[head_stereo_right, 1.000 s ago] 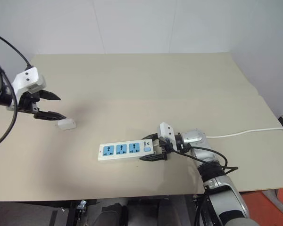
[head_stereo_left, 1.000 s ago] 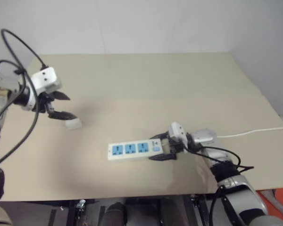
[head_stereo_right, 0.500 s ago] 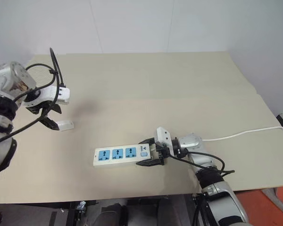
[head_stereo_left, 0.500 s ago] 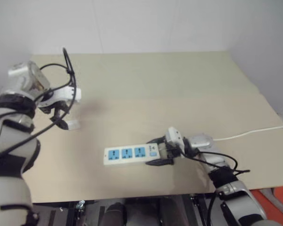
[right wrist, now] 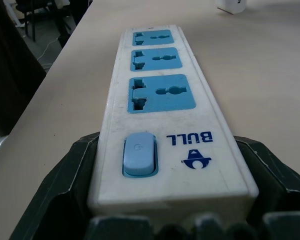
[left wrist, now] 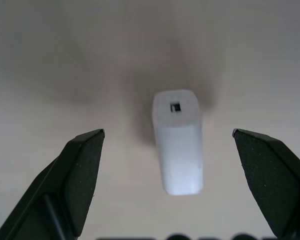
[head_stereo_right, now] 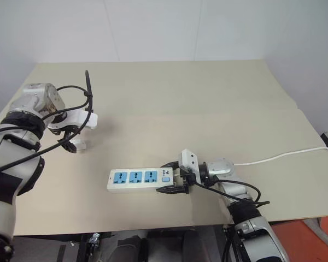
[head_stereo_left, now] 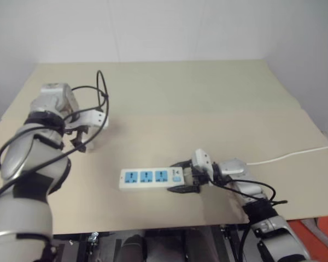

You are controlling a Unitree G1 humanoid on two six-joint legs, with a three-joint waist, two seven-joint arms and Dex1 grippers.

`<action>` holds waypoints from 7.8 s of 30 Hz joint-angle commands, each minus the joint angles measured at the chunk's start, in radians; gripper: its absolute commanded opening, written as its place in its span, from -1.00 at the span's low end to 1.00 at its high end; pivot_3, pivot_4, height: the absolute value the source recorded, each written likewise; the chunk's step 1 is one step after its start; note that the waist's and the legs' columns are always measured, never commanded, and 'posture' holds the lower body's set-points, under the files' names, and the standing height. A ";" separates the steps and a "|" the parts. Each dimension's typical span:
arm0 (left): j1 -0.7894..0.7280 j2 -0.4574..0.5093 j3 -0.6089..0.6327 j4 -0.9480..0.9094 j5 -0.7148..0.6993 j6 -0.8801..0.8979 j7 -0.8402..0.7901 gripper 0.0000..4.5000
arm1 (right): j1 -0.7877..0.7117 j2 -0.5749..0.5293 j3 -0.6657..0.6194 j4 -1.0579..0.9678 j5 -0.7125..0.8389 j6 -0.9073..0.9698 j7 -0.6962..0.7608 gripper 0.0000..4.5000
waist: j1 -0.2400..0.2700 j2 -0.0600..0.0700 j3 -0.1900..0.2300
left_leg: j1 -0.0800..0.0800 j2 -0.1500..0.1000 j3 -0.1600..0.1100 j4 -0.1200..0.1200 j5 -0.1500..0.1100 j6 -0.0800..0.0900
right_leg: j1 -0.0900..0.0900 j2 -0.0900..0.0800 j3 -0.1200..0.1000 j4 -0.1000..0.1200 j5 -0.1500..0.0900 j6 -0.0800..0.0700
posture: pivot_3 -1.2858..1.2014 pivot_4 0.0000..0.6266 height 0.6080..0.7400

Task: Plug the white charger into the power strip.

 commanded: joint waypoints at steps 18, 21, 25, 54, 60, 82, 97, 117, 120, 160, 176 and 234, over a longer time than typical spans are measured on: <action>0.043 -0.025 0.045 0.012 0.029 0.018 0.025 0.35 | 0.037 0.004 -0.002 -0.094 0.039 0.034 -0.044 0.54 | 0.001 0.000 0.000 | 0.000 0.000 0.000 0.001 0.000 0.000 | 0.000 0.000 0.000 0.000 0.000 0.000 | 0.03 -0.52 1.00; 0.046 -0.027 0.052 0.010 0.029 0.019 0.026 -0.06 | 0.038 0.003 -0.002 -0.098 0.041 0.038 -0.046 0.54 | 0.001 0.000 0.000 | 0.000 0.000 0.000 0.001 0.000 0.000 | 0.000 0.000 0.000 0.001 0.000 0.000 | 0.03 -0.52 1.00; 0.048 -0.027 0.056 0.007 0.032 0.018 0.023 -0.55 | 0.040 0.002 -0.002 -0.101 0.043 0.041 -0.050 0.54 | 0.002 0.000 0.000 | 0.000 0.000 0.000 0.002 0.000 0.000 | 0.000 0.000 0.000 0.001 0.000 0.000 | 0.03 -0.52 1.00; 0.538 -0.219 0.747 -1.140 -0.986 0.570 0.057 -0.55 | -0.024 0.030 0.019 -0.002 0.014 -0.030 -0.036 0.54 | -0.003 0.000 0.000 | -0.001 0.000 -0.002 0.008 0.000 0.000 | 0.000 0.000 0.002 0.007 0.000 0.000 | 0.03 -0.52 1.00; 0.703 -0.268 0.725 -1.361 -1.134 0.703 0.147 -0.55 | -0.036 0.032 0.024 0.028 -0.011 -0.056 -0.039 0.54 | -0.003 0.000 0.000 | 0.002 0.000 -0.002 0.013 0.000 0.000 | 0.002 0.000 0.004 0.010 0.000 0.000 | 0.03 -0.52 1.00; 0.801 -0.146 0.650 -1.414 -1.231 0.721 0.124 -0.55 | -0.090 0.020 0.006 0.336 -0.042 -0.313 -0.001 0.54 | 0.019 0.000 0.000 | 0.014 0.000 -0.002 0.012 0.001 -0.001 | 0.013 0.000 0.004 0.008 0.002 -0.003 | 0.03 -0.52 1.00; 0.876 -0.161 0.584 -1.293 -1.120 0.463 0.072 -0.55 | -0.086 0.003 0.014 0.333 -0.050 -0.285 0.016 0.54 | 0.026 0.000 0.000 | 0.021 0.001 -0.002 0.010 0.000 -0.001 | 0.022 0.001 0.003 0.000 0.003 -0.005 | 0.03 -0.52 1.00; 0.893 -0.243 0.530 -1.188 -1.044 0.288 0.064 -0.55 | -0.076 0.005 0.009 0.292 -0.044 -0.246 -0.003 0.54 | 0.027 0.000 0.000 | 0.021 0.002 -0.002 0.010 0.000 -0.001 | 0.022 0.002 0.003 0.000 0.003 -0.005 | 0.03 -0.52 1.00; 0.886 -0.246 0.528 -1.167 -1.036 0.277 0.059 -0.55 | -0.068 0.008 0.010 0.276 -0.041 -0.239 -0.009 0.54 | 0.027 0.000 0.000 | 0.021 0.002 -0.002 0.010 0.000 -0.001 | 0.022 0.001 0.003 -0.001 0.003 -0.005 | 0.03 -0.52 1.00; 0.859 -0.262 0.511 -1.085 -1.004 0.255 0.029 -0.55 | -0.034 -0.010 0.004 0.214 -0.036 -0.192 -0.031 0.54 | 0.029 0.000 0.000 | 0.020 0.002 -0.002 0.004 0.000 -0.001 | 0.022 0.002 0.002 -0.006 0.003 -0.004 | 0.03 -0.52 1.00; 0.869 -0.262 0.514 -1.012 -0.972 0.188 0.015 -0.55 | -0.041 -0.023 0.002 0.219 -0.039 -0.188 -0.023 0.54 | 0.029 0.000 0.000 | 0.020 0.002 -0.002 0.003 0.000 -0.001 | 0.022 0.001 0.002 -0.006 0.003 -0.005 | 0.03 -0.52 1.00; 0.871 -0.206 0.412 -0.814 -0.889 0.032 0.005 -0.55 | -0.035 -0.057 -0.002 0.159 -0.025 -0.128 -0.020 0.54 | 0.039 0.006 -0.004 | 0.022 0.002 -0.002 -0.001 0.000 0.000 | 0.023 0.002 0.002 -0.009 0.003 -0.004 | 0.03 -0.52 1.00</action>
